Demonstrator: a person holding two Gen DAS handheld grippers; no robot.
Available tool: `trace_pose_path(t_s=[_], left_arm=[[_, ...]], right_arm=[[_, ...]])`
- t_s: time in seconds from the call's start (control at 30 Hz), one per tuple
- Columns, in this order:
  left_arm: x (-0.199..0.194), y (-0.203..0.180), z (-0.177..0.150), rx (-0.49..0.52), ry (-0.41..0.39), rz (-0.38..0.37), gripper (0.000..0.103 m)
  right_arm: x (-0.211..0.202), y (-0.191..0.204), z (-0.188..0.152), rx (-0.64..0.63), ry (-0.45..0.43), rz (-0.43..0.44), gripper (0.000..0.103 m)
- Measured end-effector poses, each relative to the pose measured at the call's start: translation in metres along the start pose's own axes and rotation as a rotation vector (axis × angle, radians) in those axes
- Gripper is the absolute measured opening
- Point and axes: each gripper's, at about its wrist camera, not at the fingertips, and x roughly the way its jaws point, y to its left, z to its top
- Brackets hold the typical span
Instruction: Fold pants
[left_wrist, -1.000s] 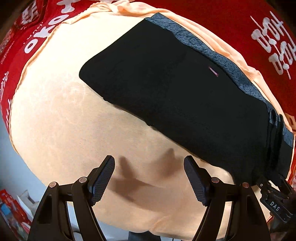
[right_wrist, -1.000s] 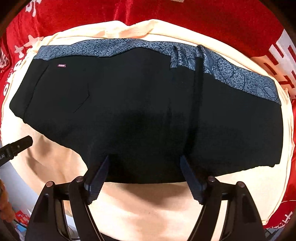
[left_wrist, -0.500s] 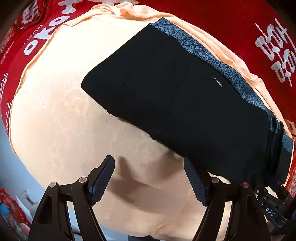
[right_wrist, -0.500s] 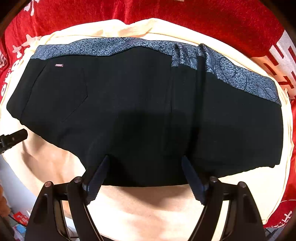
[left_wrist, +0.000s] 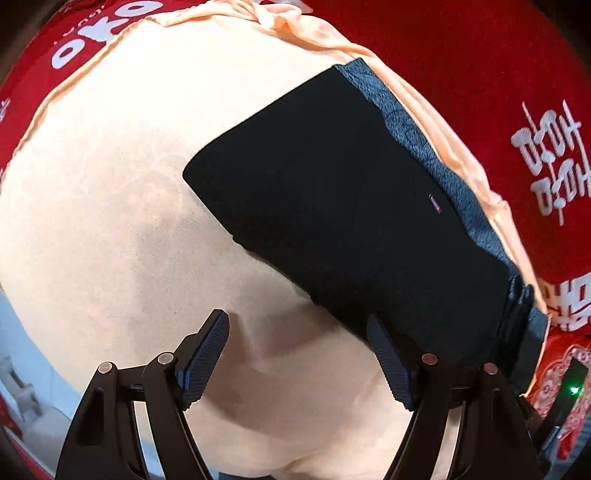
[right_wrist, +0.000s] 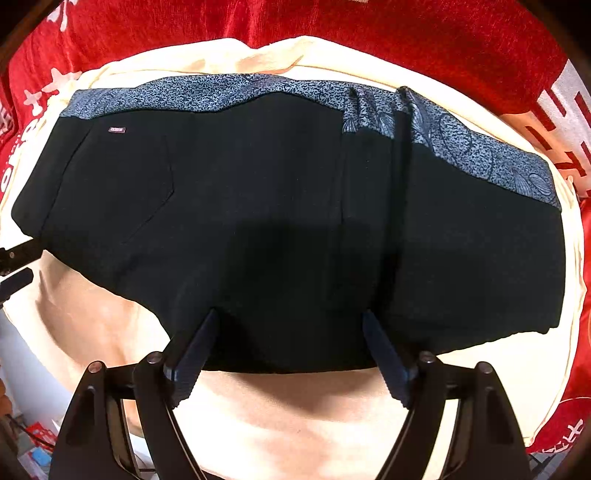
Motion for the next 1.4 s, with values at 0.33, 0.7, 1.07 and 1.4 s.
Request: trace_pose_path(t_s=[0.33, 0.7, 1.07, 1.4], left_arm=[[-0.013, 0.023, 0.008, -0.101, -0.076, -0.182, 0.101], [0.008, 0.033, 0.019, -0.179, -0.102, -0.437, 0.101], [0.014, 0.021, 0.028, -0.188, -0.163, -0.458, 0.101], [0.023, -0.011, 0.035, -0.127, -0.166, -0.322, 0.099]], right_arm=[[0.008, -0.002, 0.004, -0.002, -0.001, -0.005, 0.084], [0.011, 0.000, 0.001, -0.016, 0.003, -0.008, 0.085], [0.016, -0.002, 0.000, -0.021, -0.002, -0.004, 0.085], [0.007, -0.003, 0.000, -0.031, -0.007, 0.003, 0.085]])
